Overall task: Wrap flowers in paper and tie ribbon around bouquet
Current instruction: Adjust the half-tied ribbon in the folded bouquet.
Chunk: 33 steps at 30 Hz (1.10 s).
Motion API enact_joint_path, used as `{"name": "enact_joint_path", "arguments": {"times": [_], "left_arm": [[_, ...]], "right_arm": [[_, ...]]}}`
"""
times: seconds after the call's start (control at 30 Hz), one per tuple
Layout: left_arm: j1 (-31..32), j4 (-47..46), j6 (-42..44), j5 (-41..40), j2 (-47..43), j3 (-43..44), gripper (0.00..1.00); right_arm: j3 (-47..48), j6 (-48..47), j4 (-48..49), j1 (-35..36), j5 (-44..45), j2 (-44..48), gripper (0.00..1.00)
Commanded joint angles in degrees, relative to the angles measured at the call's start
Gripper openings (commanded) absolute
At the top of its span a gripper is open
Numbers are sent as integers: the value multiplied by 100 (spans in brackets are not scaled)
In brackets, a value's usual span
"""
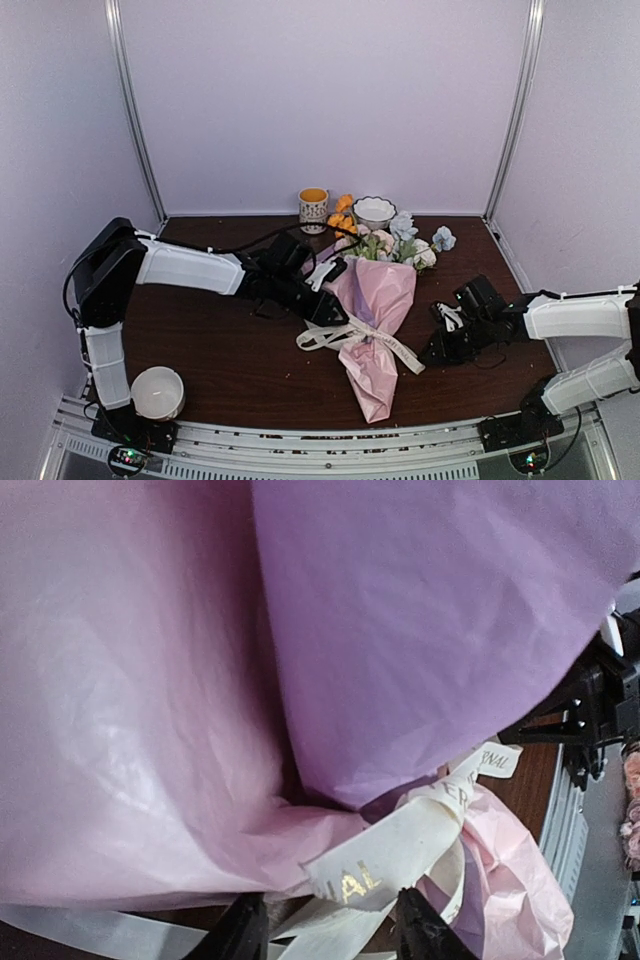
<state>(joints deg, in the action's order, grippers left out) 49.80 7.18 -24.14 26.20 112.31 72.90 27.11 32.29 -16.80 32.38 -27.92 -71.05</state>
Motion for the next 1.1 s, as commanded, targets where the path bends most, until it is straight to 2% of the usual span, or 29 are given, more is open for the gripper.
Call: {"name": "enact_joint_path", "arguments": {"times": [0.0, 0.17, 0.23, 0.33, 0.4, 0.43, 0.8, 0.9, 0.93, 1.0, 1.07], "left_arm": [[-33, -743, -716, 185, 54, -55, 49], [-36, -776, -758, 242, 215, 119, 49], [-41, -729, -741, 245, 246, 188, 44], [-41, -605, -695, 262, 311, 240, 26], [-38, -576, -696, 272, 326, 234, 3], [-40, -566, -697, 250, 304, 221, 0], [-41, -528, -579, 85, -263, -314, 0], [-41, -537, -525, 70, -313, -387, 9], [-41, -539, -505, 46, -315, -390, 9], [-38, -553, -494, 22, -318, -383, 0], [-35, -607, -474, 26, -347, -410, 0]], "right_arm": [[86, 2, 0, -21, 216, 66, 24], [95, 1, -6, -20, 230, 73, 24], [92, -11, -28, -21, 256, 67, 24], [84, -15, -23, -21, 238, 57, 24], [87, -23, -9, -21, 214, 47, 24], [98, -35, -20, -21, 202, 47, 24], [167, -143, -98, -21, 156, 47, 26], [175, -156, -101, -21, 147, 34, 27], [182, -156, -96, -21, 153, 23, 27], [189, -162, -102, -21, 143, 18, 27], [189, -150, -123, -21, 154, 40, 27]]}}
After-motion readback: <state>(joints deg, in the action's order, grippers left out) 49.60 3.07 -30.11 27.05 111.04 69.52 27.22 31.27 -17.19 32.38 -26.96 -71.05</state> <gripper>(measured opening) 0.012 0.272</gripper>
